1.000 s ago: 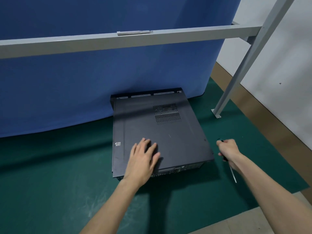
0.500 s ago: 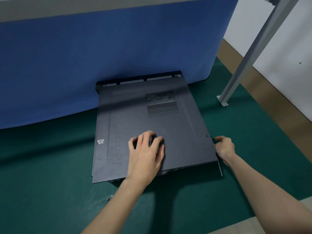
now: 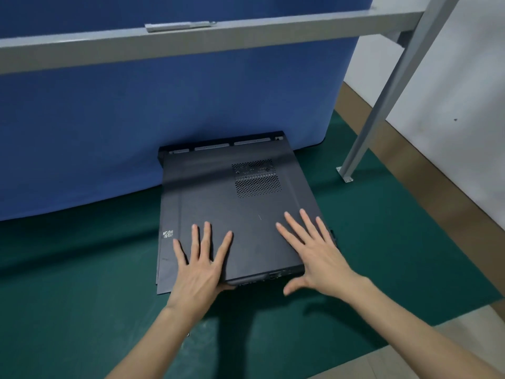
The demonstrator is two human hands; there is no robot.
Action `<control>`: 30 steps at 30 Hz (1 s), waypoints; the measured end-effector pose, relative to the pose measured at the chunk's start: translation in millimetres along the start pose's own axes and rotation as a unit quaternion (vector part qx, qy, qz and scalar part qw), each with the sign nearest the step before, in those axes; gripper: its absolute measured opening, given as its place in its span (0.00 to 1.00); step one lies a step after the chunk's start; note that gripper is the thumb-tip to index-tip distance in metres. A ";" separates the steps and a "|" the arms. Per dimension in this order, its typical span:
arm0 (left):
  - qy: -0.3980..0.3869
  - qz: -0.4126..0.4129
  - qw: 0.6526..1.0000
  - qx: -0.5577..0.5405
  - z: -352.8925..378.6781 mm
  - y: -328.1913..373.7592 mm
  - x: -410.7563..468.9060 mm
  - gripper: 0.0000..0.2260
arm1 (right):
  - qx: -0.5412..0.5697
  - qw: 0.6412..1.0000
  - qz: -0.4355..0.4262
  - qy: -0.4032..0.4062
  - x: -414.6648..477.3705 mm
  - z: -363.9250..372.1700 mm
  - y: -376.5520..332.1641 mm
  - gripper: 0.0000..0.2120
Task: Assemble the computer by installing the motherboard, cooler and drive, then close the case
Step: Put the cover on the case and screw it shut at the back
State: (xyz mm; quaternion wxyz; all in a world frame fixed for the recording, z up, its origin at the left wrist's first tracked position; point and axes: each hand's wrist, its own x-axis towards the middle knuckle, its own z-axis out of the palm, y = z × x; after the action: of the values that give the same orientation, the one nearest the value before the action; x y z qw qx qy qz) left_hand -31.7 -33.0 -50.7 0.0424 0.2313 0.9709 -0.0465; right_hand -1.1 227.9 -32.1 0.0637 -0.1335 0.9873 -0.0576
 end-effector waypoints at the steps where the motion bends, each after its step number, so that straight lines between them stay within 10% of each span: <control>1: -0.004 -0.012 1.000 0.011 0.0 -1.4 -1.9 0.50 | -0.031 0.999 0.013 -0.003 2.7 5.4 -3.0 0.58; 25: -0.047 0.012 0.999 0.006 1.5 -3.8 20.2 0.53 | -0.026 0.998 0.049 -0.027 25.7 6.0 3.7 0.60; 30: -0.015 0.014 0.996 -0.092 -9.2 -14.7 26.9 0.42 | 0.047 0.996 0.072 0.032 27.0 8.1 0.7 0.40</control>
State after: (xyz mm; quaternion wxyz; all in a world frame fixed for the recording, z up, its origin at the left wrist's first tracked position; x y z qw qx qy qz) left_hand -62.8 -33.0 -43.3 0.0788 0.2390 0.9670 0.0404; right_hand -25.9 220.4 -43.1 0.0420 -0.0566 0.9921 -0.1034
